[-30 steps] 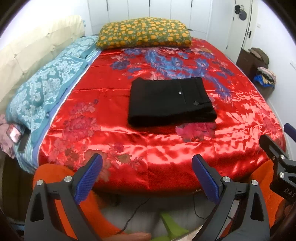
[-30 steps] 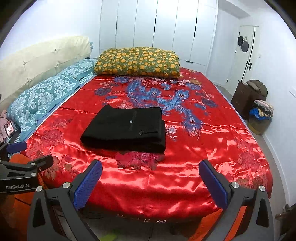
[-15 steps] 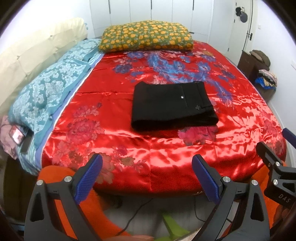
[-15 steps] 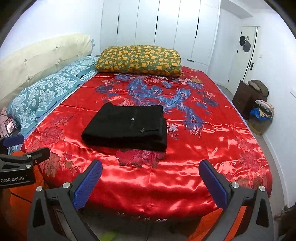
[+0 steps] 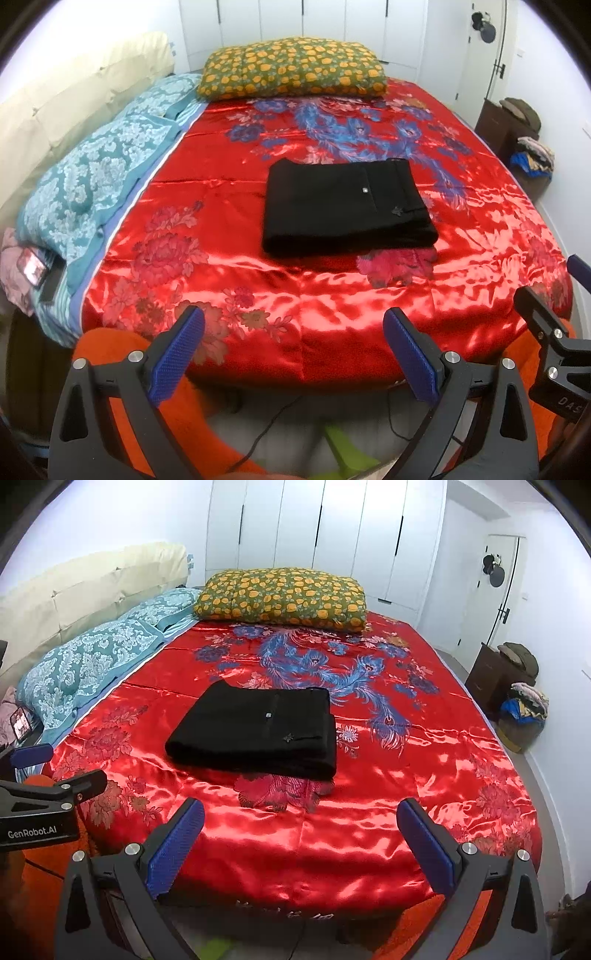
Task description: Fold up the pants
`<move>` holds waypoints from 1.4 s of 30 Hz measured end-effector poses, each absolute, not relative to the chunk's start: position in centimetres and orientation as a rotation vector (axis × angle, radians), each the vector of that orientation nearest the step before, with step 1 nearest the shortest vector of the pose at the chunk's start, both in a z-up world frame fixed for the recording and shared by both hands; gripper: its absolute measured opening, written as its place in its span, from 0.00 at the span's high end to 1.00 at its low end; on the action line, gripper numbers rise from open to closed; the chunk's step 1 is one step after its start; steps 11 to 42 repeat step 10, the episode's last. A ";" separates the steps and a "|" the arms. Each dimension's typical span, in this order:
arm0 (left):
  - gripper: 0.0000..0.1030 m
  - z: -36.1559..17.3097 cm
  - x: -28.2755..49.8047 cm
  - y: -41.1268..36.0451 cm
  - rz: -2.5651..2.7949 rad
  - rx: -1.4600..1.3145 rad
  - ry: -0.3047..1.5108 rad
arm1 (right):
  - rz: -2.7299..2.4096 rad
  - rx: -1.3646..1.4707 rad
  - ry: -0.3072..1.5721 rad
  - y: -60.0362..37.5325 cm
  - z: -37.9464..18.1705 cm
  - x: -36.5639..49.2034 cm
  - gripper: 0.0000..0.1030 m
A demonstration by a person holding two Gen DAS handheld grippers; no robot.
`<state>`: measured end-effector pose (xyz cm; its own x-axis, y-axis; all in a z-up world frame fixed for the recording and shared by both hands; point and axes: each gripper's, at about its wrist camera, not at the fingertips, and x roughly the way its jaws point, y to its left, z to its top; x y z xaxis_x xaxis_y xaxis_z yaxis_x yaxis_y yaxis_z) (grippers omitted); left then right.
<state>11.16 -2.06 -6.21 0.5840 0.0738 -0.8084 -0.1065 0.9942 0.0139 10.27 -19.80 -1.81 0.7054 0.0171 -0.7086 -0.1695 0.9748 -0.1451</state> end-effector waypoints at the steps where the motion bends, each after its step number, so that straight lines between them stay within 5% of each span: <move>1: 0.05 -6.2 11.2 -2.1 0.106 -0.035 0.942 | 0.106 -0.206 0.782 -19.8 -1.8 10.3 0.00; 42: 0.05 -6.4 11.1 -2.2 0.115 -0.027 0.934 | 0.111 -0.208 0.791 -20.0 -2.2 10.3 0.00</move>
